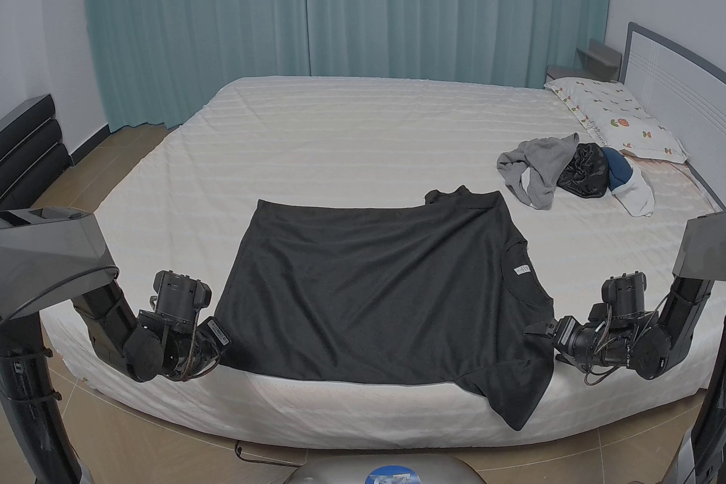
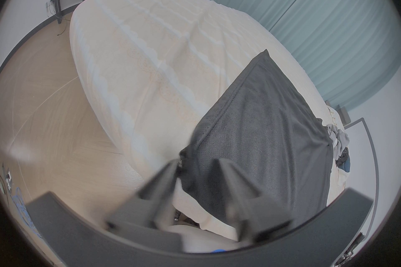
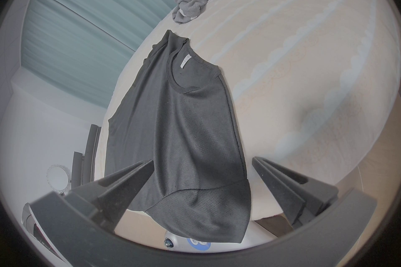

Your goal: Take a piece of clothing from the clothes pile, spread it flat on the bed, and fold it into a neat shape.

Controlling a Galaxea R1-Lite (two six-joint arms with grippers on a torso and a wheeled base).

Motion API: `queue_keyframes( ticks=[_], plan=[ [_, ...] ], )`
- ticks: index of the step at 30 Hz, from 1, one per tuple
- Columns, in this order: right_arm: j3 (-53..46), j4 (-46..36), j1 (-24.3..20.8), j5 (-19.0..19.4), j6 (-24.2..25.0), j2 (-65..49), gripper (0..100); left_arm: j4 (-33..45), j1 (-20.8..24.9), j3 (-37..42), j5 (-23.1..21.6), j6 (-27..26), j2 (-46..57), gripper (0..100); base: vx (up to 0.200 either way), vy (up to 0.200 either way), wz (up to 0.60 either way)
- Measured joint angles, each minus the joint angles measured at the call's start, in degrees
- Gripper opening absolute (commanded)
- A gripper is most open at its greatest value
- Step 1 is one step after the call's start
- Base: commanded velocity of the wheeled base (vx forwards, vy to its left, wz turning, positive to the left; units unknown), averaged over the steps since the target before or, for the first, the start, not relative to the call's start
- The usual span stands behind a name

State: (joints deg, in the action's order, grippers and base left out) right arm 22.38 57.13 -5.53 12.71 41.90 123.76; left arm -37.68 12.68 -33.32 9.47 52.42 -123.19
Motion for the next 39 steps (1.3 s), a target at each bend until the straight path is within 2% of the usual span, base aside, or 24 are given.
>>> queue_keyframes(
  ticks=[5, 6, 19, 27, 34, 39],
  plan=[
    [0.3, 0.0, -0.5, 0.0, 0.0, 1.0, 100, 0.2, 0.0, 0.2, 0.1, 0.0, 0.5, 0, 0.000, 0.000, 0.00],
    [0.4, 0.0, -0.7, 0.0, 0.0, 1.2, 0, 0.2, 0.0, 0.2, 0.1, -0.1, 0.6, 0, 0.000, 0.000, 0.00],
    [0.0, -0.7, -1.1, -0.7, -1.3, 2.3, 0, 0.5, -0.1, 0.8, 0.1, -0.5, 1.4, 0, 0.000, 0.000, 0.00],
    [-1.8, -7.1, 0.8, -0.7, -6.5, -2.2, 0, 1.0, 0.0, 2.0, 0.1, -2.6, 2.5, 0, 0.000, 0.000, 0.00],
    [-2.5, -13.4, 1.6, -0.7, -12.0, -6.1, 0, 7.4, 0.2, 2.5, 0.1, -5.4, 4.5, 0, 0.000, 0.000, 0.00],
    [-2.9, -14.4, 1.8, -0.9, -13.1, -7.1, 0, 10.5, 0.7, 2.6, 0.2, -5.8, 5.5, 0, 0.000, 0.000, 0.00]
  ],
)
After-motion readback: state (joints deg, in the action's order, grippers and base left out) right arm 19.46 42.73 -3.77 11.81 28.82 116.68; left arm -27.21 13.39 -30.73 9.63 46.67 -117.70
